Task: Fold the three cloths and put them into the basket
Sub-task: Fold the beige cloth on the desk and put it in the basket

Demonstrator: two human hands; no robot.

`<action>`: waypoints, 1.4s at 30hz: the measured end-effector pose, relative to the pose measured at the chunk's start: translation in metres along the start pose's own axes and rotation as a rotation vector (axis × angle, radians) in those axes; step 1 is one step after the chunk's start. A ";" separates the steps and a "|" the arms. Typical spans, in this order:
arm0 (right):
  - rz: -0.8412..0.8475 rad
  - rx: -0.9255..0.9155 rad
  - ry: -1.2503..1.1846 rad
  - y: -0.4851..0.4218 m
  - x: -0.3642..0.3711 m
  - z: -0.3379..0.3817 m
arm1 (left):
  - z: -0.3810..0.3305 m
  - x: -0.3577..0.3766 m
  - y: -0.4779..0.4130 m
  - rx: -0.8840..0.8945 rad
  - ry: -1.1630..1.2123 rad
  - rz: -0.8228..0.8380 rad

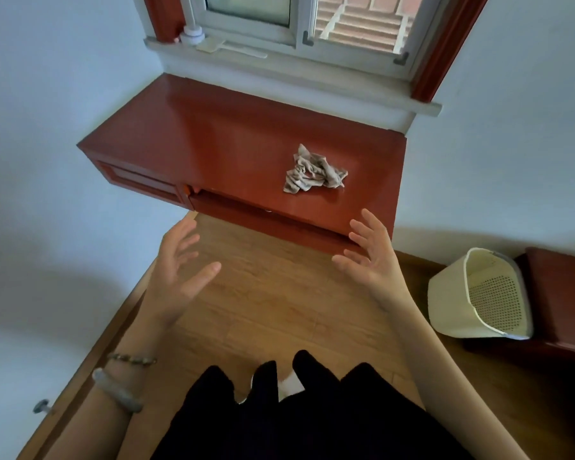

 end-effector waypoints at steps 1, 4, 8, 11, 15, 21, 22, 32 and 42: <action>-0.013 0.011 -0.007 -0.010 0.001 0.001 | 0.005 0.002 -0.013 -0.001 0.008 0.020; -0.056 0.037 -0.017 -0.039 0.003 0.003 | 0.020 0.011 -0.049 -0.007 0.032 0.072; -0.104 0.064 -0.009 -0.086 0.005 0.005 | 0.040 0.028 -0.096 -0.036 0.052 0.142; -0.105 0.069 -0.011 -0.125 0.007 0.006 | 0.055 0.035 -0.133 -0.042 0.040 0.157; -0.118 0.082 -0.023 -0.178 0.005 0.006 | 0.068 0.049 -0.185 -0.034 0.035 0.185; -0.126 0.097 -0.046 -0.240 -0.010 0.004 | 0.089 0.081 -0.258 -0.037 -0.003 0.285; -0.130 0.096 -0.032 -0.249 -0.014 0.004 | 0.092 0.086 -0.268 -0.035 -0.006 0.299; -0.241 0.219 0.092 -0.292 -0.040 -0.030 | 0.125 0.124 -0.329 -0.037 -0.075 0.406; -0.285 0.414 0.331 -0.320 -0.040 -0.072 | 0.168 0.193 -0.379 0.173 -0.369 0.738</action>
Point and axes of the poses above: each hand's wrist, its own y-axis away from the middle knuckle, its own x-axis out of the palm, z = x × y, the point moved 7 cm from there along -y, towards the middle knuckle, and after that the axes turned 9 degrees about x, right-handed, at the moved point
